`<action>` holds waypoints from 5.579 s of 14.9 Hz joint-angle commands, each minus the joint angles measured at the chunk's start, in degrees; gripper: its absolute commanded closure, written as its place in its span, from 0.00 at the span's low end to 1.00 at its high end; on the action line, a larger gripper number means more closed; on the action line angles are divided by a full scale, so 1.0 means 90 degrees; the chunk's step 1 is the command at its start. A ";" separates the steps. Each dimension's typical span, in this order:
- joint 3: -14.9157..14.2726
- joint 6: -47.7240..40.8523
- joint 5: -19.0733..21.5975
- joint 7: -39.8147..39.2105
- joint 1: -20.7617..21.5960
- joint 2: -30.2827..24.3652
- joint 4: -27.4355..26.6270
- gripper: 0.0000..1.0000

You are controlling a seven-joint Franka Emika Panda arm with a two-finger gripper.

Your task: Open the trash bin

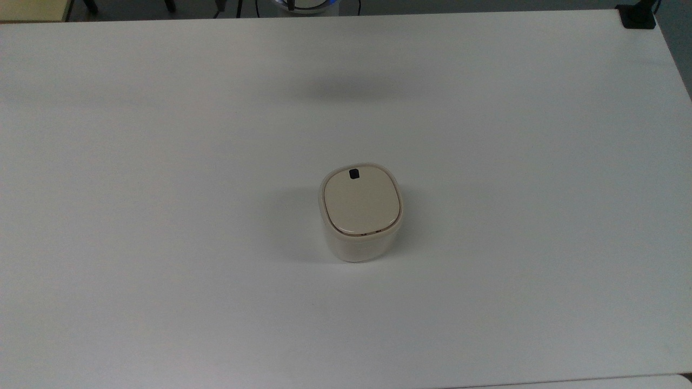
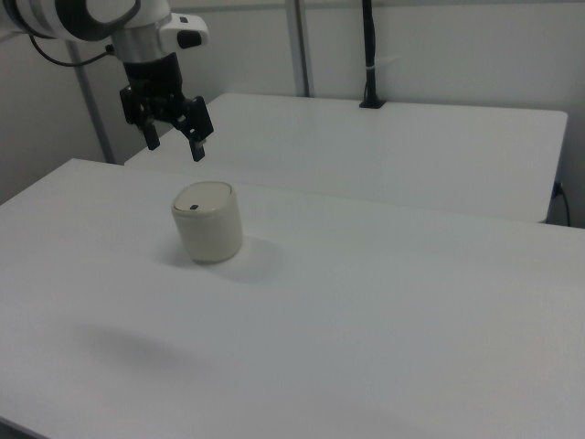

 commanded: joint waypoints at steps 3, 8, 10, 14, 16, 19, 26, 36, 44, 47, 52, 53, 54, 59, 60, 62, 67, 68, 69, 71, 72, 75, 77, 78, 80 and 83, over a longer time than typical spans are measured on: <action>0.0128 -0.0087 0.0024 -0.0176 -0.0032 -0.0110 -0.0121 0.00; 0.0128 -0.0087 0.0024 -0.0156 -0.0022 -0.0100 -0.0121 0.00; 0.0128 -0.0087 0.0024 -0.0166 -0.0022 -0.0100 -0.0121 0.00; 0.0177 -0.0078 -0.0034 -0.0205 -0.0022 -0.0081 -0.0131 0.00; 0.0177 -0.0087 -0.0083 -0.0709 -0.0012 -0.0061 -0.0131 0.00; 0.0177 -0.0194 -0.0112 -0.1648 -0.0031 -0.0051 -0.0121 0.00; 0.0158 0.0466 -0.0493 -0.1670 -0.0012 0.0271 -0.0140 0.28; 0.0187 0.2381 -0.0259 0.0240 0.0514 0.0924 -0.0228 1.00; 0.0177 0.3525 -0.0366 0.1171 0.1101 0.1803 -0.0326 1.00; 0.0177 0.3614 -0.0648 0.1357 0.1228 0.2087 -0.0326 1.00; 0.0187 0.3721 -0.0854 0.1426 0.1345 0.2428 -0.0326 1.00; 0.0187 0.3721 -0.0922 0.1426 0.1345 0.2468 -0.0335 1.00; 0.0187 0.3731 -0.0981 0.1435 0.1374 0.2488 -0.0394 1.00; 0.0187 0.3653 -0.1011 0.1445 0.1346 0.2256 -0.0355 1.00; 0.0187 0.3585 -0.1001 0.1436 0.1326 0.2089 -0.0355 1.00; 0.0197 0.2963 -0.0982 0.1397 0.1161 0.1650 -0.0336 1.00; 0.0207 0.1721 -0.0816 0.1387 0.0799 0.0625 -0.0345 0.90; 0.0207 0.1526 -0.0748 0.1387 0.0760 0.0439 -0.0374 0.79; 0.0207 0.1263 -0.0689 0.1387 0.0721 0.0282 -0.0384 0.66; 0.0207 0.0745 -0.0552 0.1387 0.0623 0.0009 -0.0404 0.18; 0.0207 0.0549 -0.0503 0.1377 0.0574 -0.0080 -0.0414 0.06; 0.0226 0.0099 -0.0016 0.0726 0.0155 -0.0402 -0.0599 0.00; 0.0265 -0.0087 0.0024 0.0247 -0.0128 -0.0403 -0.0560 0.00; 0.0352 -0.0068 0.0034 0.0167 -0.0313 -0.0403 -0.0531 0.00; 0.0538 -0.0029 0.0025 0.0156 -0.0587 -0.0383 -0.0511 0.00; 0.0548 0.0010 -0.0054 0.0166 -0.0540 -0.0354 -0.0511 0.00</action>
